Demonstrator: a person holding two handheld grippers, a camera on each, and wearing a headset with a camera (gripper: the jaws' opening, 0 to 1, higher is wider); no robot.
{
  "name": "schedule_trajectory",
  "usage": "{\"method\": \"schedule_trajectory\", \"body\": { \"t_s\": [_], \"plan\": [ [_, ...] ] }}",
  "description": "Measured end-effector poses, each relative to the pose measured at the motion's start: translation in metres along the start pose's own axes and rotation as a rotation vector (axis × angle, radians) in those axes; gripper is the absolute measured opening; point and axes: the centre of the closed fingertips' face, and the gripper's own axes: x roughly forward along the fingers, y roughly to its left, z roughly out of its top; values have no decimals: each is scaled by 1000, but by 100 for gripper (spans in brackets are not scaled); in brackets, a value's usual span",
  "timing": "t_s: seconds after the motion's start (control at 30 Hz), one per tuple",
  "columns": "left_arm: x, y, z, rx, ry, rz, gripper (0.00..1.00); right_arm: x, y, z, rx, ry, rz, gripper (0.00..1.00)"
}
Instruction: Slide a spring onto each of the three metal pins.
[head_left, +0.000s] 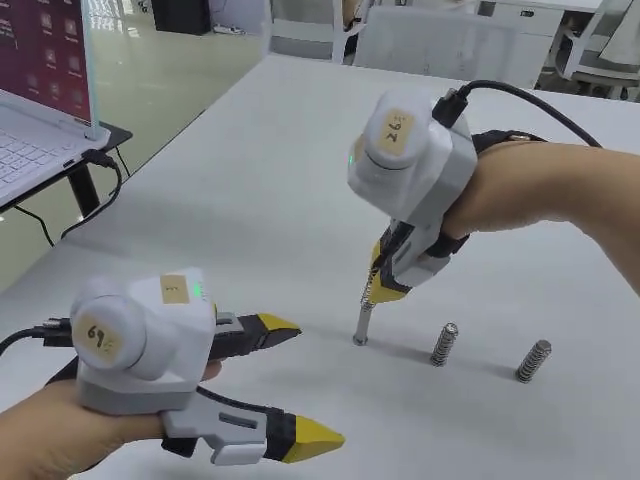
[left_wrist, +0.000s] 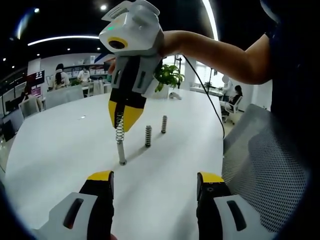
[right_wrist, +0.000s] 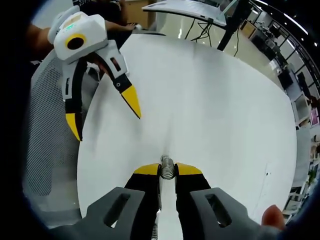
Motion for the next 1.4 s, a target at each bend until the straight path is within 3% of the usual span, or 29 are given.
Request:
{"method": "schedule_trajectory", "body": {
  "t_s": [0.83, 1.4],
  "plan": [
    [-1, 2, 1, 1, 4, -1, 61, 31, 11, -9, 22, 36, 45, 9],
    [1, 2, 2, 4, 7, -3, 61, 48, 14, -16, 29, 69, 44, 9]
  ]
}}
